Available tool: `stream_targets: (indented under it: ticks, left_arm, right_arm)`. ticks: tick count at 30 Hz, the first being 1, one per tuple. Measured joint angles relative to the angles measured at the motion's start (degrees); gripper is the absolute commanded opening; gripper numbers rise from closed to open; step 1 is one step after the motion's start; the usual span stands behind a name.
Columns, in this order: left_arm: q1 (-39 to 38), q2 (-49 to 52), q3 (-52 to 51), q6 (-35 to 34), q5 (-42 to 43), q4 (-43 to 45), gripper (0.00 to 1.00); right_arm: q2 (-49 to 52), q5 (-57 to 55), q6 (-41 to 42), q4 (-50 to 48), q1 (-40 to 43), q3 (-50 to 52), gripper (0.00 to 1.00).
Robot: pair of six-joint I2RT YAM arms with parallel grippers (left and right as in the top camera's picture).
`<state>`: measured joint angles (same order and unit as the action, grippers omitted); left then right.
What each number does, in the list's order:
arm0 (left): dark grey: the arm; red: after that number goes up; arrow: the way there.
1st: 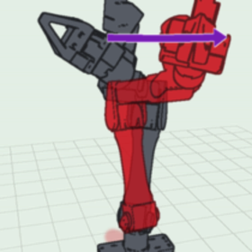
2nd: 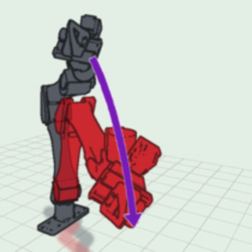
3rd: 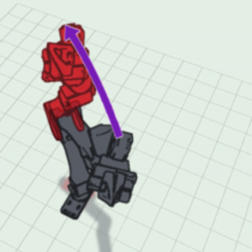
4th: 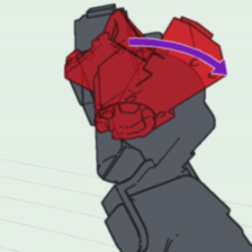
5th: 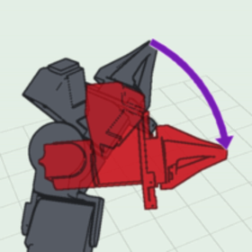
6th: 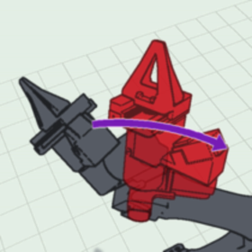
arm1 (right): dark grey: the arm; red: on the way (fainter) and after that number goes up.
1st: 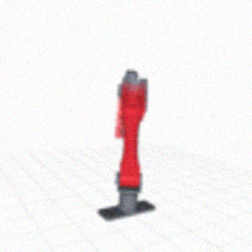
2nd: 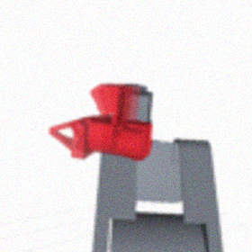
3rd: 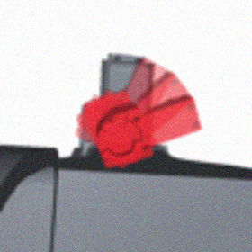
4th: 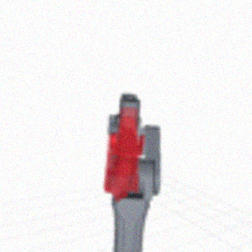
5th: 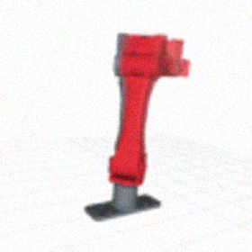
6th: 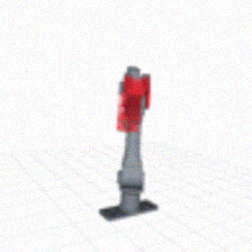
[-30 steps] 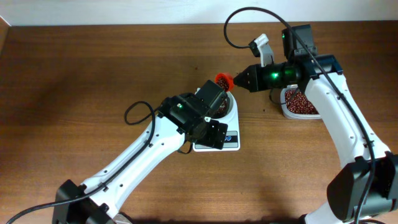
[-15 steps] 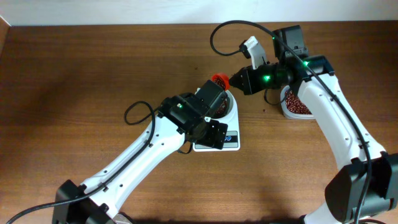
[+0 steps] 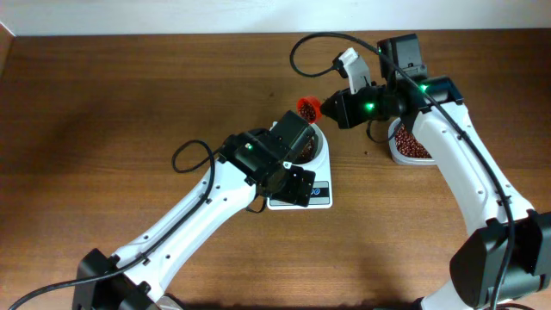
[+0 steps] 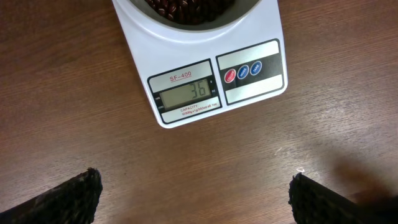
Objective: Scoop item into bowl and weigh 50g on scale
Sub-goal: 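Carry the scoop over the bowl and pour beans in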
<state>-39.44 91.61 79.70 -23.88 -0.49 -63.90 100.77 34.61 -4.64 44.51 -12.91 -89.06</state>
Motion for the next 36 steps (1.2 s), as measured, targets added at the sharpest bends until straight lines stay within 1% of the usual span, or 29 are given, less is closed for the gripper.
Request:
stream_targets:
  ticks: [17, 20, 23, 27, 36]
  left_arm:
    - [0.00, 0.00, 0.00, 0.00, -0.22, 0.00, 0.99]
    - [0.00, 0.00, 0.00, 0.00, -0.22, 0.00, 0.99]
    - [0.00, 0.00, 0.00, 0.00, -0.22, 0.00, 0.99]
    - [0.00, 0.00, 0.00, 0.00, -0.22, 0.00, 0.99]
    - [0.00, 0.00, 0.00, 0.00, -0.22, 0.00, 0.99]
  right_arm:
    - [0.00, -0.33, -0.31, 0.26, 0.00, 0.00, 0.04]
    - [0.00, -1.90, 0.04, 0.28, 0.00, 0.00, 0.04]
    - [0.00, -4.24, -2.14, 1.57, -1.60, 0.00, 0.04]
    - [0.00, -7.41, -2.91, 1.11, -3.32, 0.00, 0.04]
    - [0.00, -7.82, -3.06, 1.11, -3.32, 0.00, 0.04]
